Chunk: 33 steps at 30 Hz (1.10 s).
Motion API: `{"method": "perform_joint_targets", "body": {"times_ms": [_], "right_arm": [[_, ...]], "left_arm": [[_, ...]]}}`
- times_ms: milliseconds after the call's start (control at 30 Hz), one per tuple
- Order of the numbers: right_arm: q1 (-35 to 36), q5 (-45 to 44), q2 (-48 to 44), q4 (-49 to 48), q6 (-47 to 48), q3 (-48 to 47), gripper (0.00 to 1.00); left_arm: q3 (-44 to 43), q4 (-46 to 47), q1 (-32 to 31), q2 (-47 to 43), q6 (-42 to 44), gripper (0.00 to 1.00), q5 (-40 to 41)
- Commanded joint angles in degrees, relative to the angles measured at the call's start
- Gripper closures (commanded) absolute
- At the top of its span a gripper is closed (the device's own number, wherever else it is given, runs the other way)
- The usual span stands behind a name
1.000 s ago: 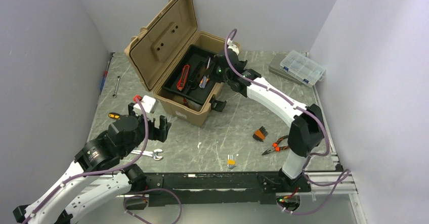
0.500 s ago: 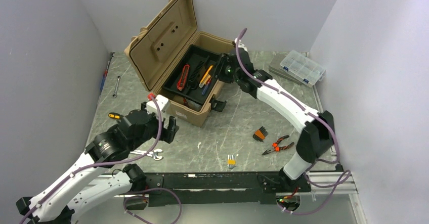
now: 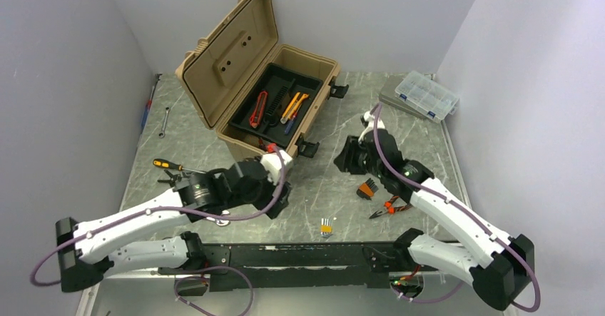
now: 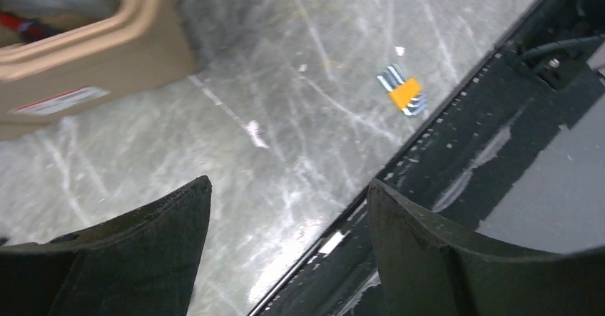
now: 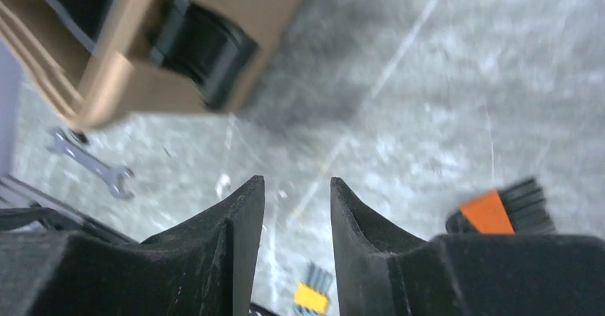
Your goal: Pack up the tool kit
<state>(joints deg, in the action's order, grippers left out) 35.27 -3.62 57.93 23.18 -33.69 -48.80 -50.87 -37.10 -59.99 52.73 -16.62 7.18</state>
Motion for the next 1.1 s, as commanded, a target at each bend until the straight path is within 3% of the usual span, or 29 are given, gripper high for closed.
{"method": "perform_joint_targets", "body": {"times_ms": [0, 233, 433, 667, 767, 900, 967, 1067], "right_arm": [[-0.05, 3.25, -6.29, 2.86, -0.28, 8.21, 0.60], [0.15, 8.95, -12.34, 1.64, -4.05, 18.68, 0.59], [0.33, 9.64, -15.15, 4.81, -7.24, 20.77, 0.56], [0.32, 15.59, -17.90, 9.88, -11.41, 22.02, 0.56], [0.33, 19.89, -20.58, 9.04, -14.11, 25.40, 0.63], [0.31, 22.00, -24.25, 7.22, -17.10, 29.48, 0.82], [0.32, 22.56, -24.70, 6.92, -17.72, 30.77, 0.93], [0.34, 24.04, -24.49, 5.77, -18.23, 32.48, 1.00]], "left_arm": [[-3.46, 5.89, -8.00, 6.04, -6.51, 0.19, 4.80], [-4.31, 9.17, -16.23, 17.22, -19.85, 0.17, 10.31], [-6.48, 11.03, -17.55, 28.46, -27.12, 0.12, 7.25], [-7.51, 13.88, -17.14, 33.30, -29.55, 0.10, 4.24], [-5.23, 20.22, -15.57, 33.89, -29.38, 0.15, -1.24], [-2.16, 26.23, -13.54, 34.38, -30.33, 0.24, -6.25], [-0.82, 28.60, -13.34, 34.43, -30.97, 0.25, -6.64], [0.16, 30.92, -12.93, 35.98, -32.30, 0.25, -10.23]]}}
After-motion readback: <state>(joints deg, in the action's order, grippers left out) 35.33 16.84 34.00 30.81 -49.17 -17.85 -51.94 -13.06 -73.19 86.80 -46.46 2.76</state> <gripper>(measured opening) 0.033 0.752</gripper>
